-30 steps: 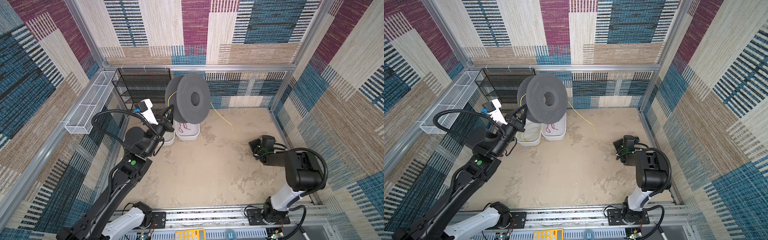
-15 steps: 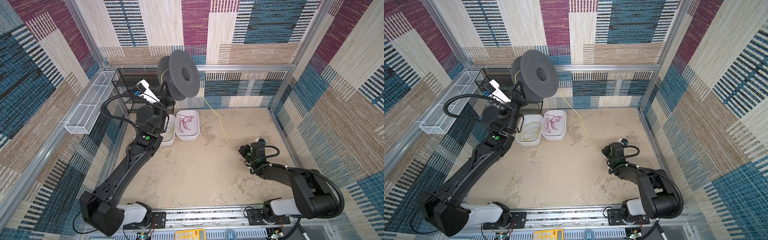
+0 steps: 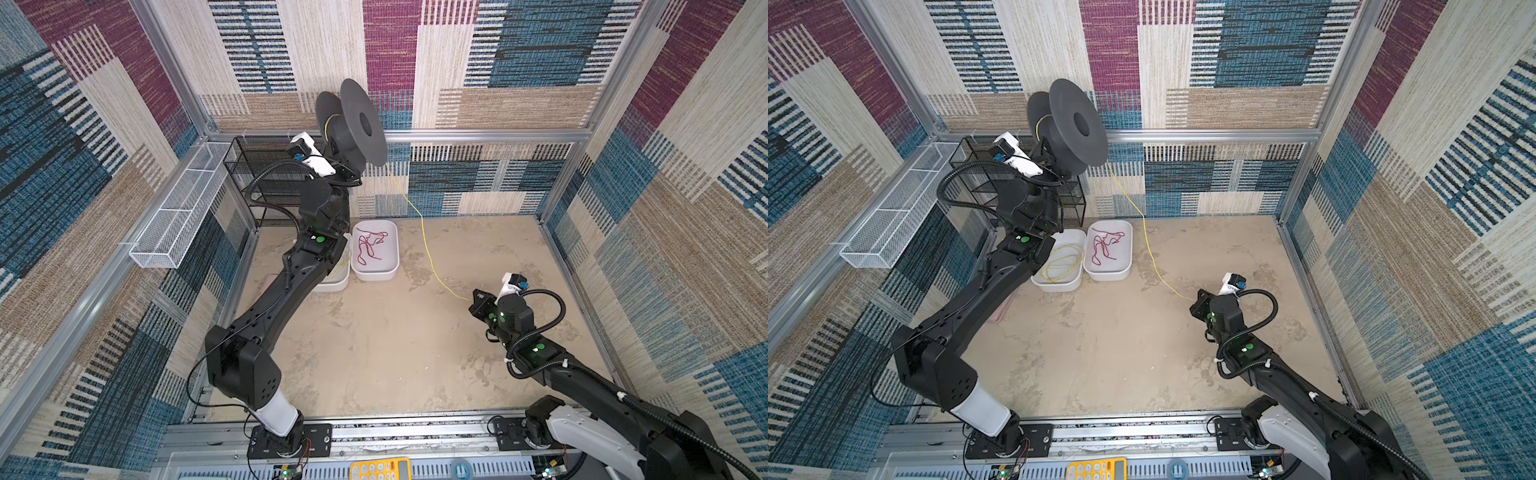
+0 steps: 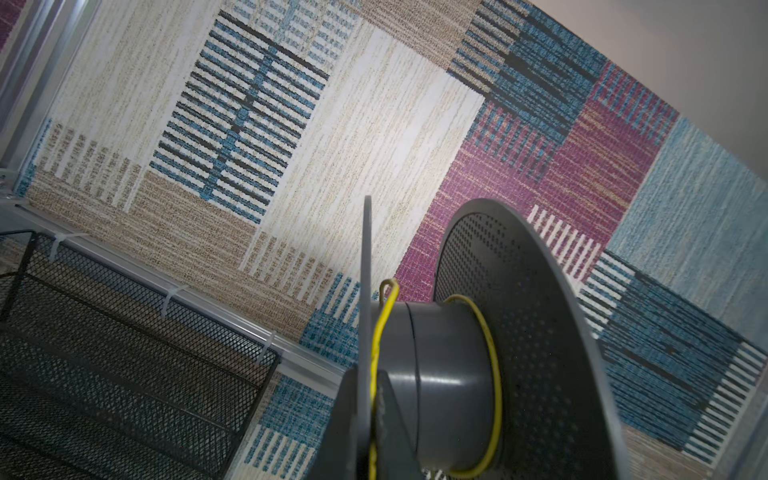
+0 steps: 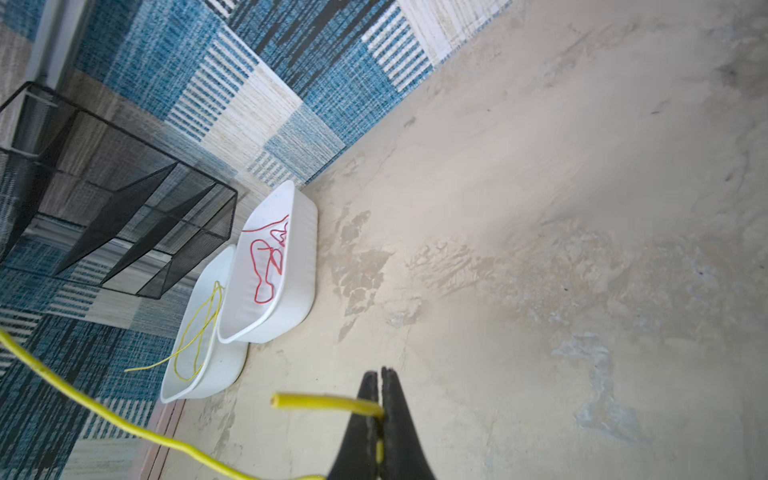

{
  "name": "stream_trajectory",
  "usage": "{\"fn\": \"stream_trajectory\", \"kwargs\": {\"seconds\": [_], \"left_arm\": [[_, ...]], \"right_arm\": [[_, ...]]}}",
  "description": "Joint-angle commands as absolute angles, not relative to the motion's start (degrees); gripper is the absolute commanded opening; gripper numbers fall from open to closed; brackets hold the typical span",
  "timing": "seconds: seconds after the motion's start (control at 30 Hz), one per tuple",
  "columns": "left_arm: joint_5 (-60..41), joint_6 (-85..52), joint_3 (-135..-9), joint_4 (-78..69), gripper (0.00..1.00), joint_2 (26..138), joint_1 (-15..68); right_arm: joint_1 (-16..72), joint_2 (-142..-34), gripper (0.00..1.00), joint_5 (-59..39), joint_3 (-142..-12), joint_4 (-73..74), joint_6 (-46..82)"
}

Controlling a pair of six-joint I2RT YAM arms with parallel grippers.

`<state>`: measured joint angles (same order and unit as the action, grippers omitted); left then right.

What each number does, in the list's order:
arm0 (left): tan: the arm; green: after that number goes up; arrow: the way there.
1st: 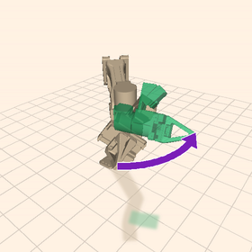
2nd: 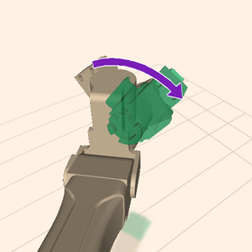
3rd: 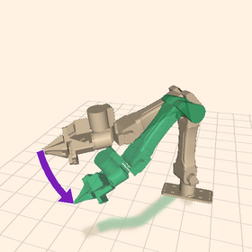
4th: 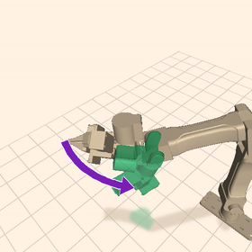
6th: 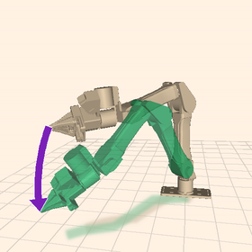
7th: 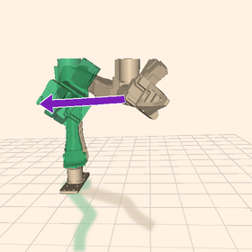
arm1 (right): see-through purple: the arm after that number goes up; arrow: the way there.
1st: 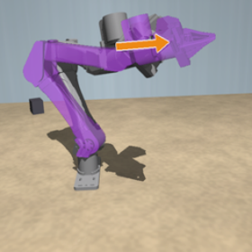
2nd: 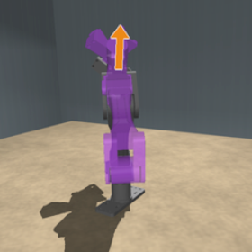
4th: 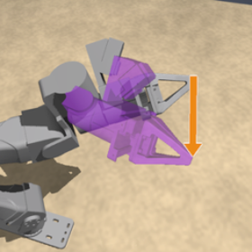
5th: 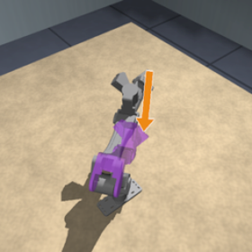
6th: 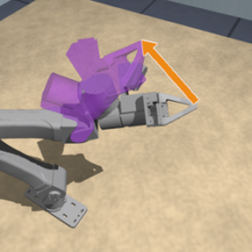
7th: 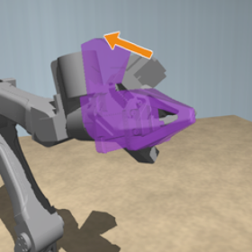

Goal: Wrap the cables

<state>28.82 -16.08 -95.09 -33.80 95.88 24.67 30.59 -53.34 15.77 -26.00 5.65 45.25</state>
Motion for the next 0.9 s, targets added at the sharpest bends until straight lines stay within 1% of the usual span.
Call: {"fn": "stream_trajectory", "kwargs": {"seconds": [0.0, 0.1, 0.23, 0.37, 0.47, 0.6, 0.67, 0.87], "left_arm": [[32.2, -10.8, -99.1, -39.5, 0.0, 99.1, 25.0], [33.2, -5.1, -102.5, -38.3, 0.0, 102.7, 26.1], [34.2, 0.0, -104.5, -36.6, 0.0, 106.1, 27.3], [33.8, 4.1, -104.1, -32.8, 0.0, 107.4, 28.3], [32.7, 5.9, -100.9, -31.0, 0.0, 107.0, 28.6], [32.1, 8.2, -96.4, -30.3, 0.0, 106.4, 29.0], [31.9, 8.8, -94.4, -30.6, 0.0, 106.2, 29.1], [32.4, 9.6, -94.7, -26.9, 0.0, 108.1, 29.0]], "right_arm": [[35.4, -51.5, 0.0, 22.1, -29.2, -1.1, 41.6], [40.5, -50.2, 0.0, 27.7, -34.2, -5.0, 39.1], [44.3, -49.1, 0.0, 32.4, -41.2, -8.0, 34.5], [45.2, -48.5, 0.0, 34.3, -46.9, -8.3, 29.4], [45.2, -48.5, 0.0, 35.8, -50.7, -6.8, 25.0], [45.2, -50.5, 0.0, 35.5, -57.1, -4.6, 20.0], [45.2, -52.2, 0.0, 33.7, -60.9, -4.3, 18.6], [45.2, -54.9, 0.0, 27.9, -67.9, -4.6, 17.2]]}}
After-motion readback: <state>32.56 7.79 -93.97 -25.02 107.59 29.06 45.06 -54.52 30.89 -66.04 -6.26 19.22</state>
